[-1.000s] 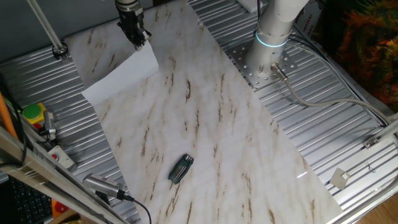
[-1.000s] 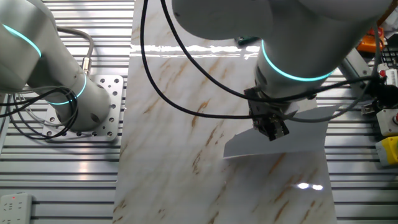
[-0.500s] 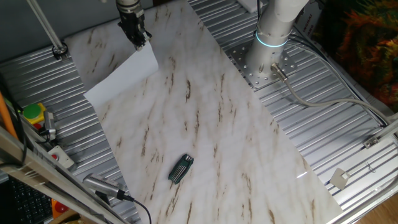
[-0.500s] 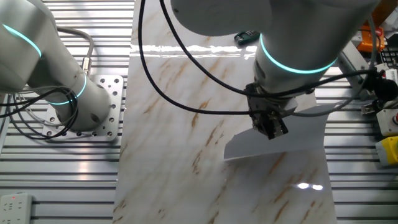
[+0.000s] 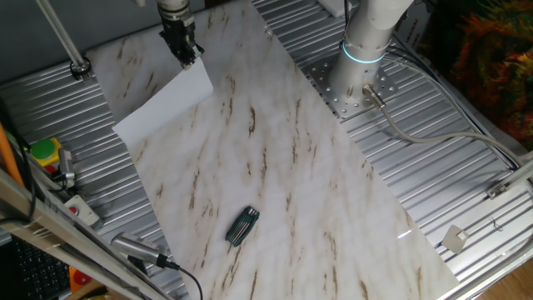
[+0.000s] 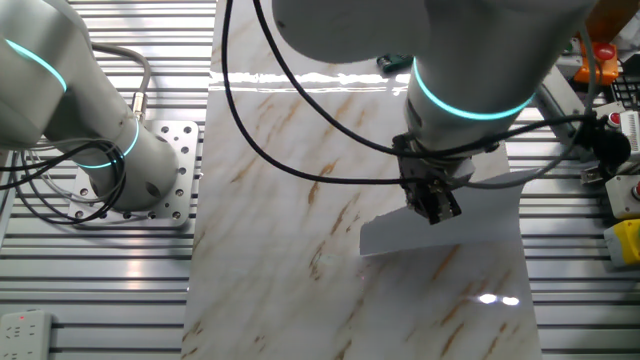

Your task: Flip over and spread out the paper that is laid flat on the table

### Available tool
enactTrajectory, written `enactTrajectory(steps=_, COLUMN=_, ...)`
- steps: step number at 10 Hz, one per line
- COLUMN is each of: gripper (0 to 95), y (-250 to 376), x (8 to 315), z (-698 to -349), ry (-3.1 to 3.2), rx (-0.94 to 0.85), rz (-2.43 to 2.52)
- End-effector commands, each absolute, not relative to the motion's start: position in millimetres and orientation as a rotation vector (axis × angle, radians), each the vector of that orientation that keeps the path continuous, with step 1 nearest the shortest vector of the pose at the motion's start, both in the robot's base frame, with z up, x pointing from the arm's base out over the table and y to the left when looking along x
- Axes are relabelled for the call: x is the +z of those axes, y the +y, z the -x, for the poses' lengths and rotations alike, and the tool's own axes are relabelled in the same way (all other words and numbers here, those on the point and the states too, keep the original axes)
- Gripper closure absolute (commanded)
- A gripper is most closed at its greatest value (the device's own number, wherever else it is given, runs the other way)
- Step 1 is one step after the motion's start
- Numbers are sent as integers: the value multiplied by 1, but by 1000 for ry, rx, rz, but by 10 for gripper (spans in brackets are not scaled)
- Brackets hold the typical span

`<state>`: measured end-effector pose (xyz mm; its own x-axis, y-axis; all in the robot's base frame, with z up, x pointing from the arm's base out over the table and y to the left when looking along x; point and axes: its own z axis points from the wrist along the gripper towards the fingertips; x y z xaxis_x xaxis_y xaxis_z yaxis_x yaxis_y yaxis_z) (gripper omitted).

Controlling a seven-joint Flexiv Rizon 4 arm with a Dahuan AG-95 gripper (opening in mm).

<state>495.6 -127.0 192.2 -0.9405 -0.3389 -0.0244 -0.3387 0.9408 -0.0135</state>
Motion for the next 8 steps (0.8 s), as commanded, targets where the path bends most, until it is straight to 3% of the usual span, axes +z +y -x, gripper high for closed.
enactTrajectory(steps=1, gripper=950, y=-123, x=185, z=-492, ry=3062, rx=-16, rz=508)
enactTrajectory(steps=8, gripper=950, y=-103, x=168, z=-496, ry=3056, rx=82, rz=402)
